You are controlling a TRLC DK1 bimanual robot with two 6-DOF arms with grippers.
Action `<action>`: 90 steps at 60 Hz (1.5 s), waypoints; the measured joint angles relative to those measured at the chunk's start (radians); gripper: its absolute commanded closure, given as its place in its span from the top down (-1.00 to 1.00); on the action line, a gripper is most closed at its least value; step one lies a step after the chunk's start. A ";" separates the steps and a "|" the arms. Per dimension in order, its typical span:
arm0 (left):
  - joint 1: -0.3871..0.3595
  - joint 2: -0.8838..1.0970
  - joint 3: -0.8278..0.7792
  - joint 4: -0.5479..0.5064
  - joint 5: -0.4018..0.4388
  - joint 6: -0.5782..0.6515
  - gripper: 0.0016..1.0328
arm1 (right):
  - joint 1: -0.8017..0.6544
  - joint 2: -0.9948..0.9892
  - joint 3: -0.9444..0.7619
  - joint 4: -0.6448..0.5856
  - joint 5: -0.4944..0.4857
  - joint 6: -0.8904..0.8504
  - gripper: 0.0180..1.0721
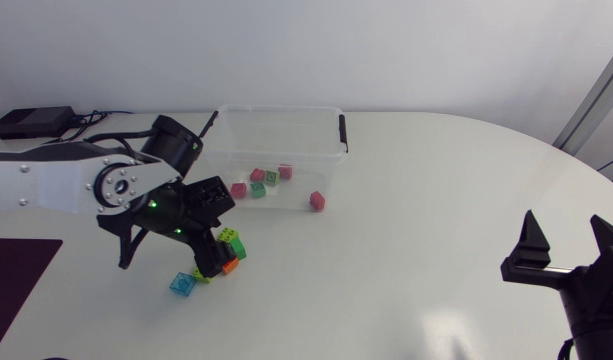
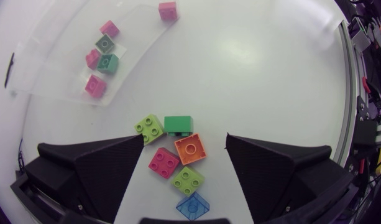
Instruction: Pick up the duplo bricks and place them in the container
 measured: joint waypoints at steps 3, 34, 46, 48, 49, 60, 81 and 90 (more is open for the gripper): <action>0.000 0.040 0.000 0.026 -0.006 0.000 0.78 | 0.000 0.000 0.000 0.000 0.000 0.000 0.90; -0.040 0.239 0.056 0.099 -0.054 -0.019 0.40 | 0.000 0.000 0.000 0.000 0.000 0.000 0.90; -0.088 0.270 0.057 0.099 -0.054 -0.046 -0.34 | 0.000 0.000 0.000 0.000 0.000 0.000 0.90; -0.092 0.276 0.058 0.099 -0.058 -0.052 -0.48 | 0.000 0.000 0.000 0.000 0.000 0.000 0.90; -0.093 0.279 0.059 0.099 -0.060 -0.054 -0.48 | 0.000 0.000 0.000 0.000 0.000 0.000 0.90; -0.105 0.281 0.062 0.092 -0.076 -0.058 -0.53 | 0.000 0.000 0.000 0.000 0.000 0.000 0.90; -0.124 -0.071 0.248 -0.139 -0.039 -0.079 -0.54 | 0.000 0.000 0.000 0.000 0.000 0.000 0.90; -0.077 -0.036 0.444 -0.021 0.027 -0.167 -0.52 | 0.000 0.000 0.000 0.000 0.000 0.000 0.90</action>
